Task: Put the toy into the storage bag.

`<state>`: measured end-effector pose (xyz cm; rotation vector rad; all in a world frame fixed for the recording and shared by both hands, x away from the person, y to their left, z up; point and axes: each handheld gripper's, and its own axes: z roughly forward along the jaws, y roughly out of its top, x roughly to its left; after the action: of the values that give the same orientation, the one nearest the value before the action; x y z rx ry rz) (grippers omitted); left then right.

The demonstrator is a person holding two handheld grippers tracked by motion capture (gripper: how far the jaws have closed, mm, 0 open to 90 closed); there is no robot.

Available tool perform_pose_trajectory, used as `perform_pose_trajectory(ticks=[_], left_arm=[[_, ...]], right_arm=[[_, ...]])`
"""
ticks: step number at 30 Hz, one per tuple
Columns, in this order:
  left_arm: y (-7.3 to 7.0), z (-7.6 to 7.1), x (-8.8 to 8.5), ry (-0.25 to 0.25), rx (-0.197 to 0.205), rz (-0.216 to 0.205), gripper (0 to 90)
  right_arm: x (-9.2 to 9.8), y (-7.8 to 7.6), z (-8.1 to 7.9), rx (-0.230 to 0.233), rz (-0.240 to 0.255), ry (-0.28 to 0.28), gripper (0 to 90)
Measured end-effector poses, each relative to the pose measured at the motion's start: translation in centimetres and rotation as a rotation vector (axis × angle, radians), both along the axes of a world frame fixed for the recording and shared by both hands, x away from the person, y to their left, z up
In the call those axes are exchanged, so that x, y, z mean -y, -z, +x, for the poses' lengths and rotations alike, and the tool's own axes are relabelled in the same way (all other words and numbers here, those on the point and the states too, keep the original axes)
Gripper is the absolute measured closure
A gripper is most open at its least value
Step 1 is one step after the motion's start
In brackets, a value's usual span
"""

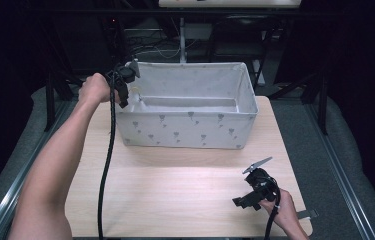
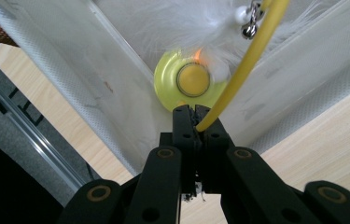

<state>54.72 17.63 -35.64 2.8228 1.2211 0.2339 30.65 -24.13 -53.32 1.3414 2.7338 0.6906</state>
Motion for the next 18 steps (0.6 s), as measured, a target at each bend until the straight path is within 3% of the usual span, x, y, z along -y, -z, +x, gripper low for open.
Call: perform_pose_trajectory(ticks=[10,13,15,18], left_arm=[[0.8,0.2,0.4,0.006,-0.011,0.02,87.2],[0.5,0.1,0.3,0.0,0.004,-0.004,81.4],[-0.2,0.0,0.1,-0.007,0.023,-0.05,78.3],[-0.8,-0.2,-0.2,-0.011,0.04,-0.07,71.0]], right_arm=[[0.1,0.1,0.0,0.002,0.01,0.005,3.0],[0.1,0.1,0.0,0.005,0.005,0.005,3.0],[0.1,0.1,0.0,0.001,0.012,0.007,2.9],[0.1,0.1,0.0,0.002,0.017,0.009,2.9]])
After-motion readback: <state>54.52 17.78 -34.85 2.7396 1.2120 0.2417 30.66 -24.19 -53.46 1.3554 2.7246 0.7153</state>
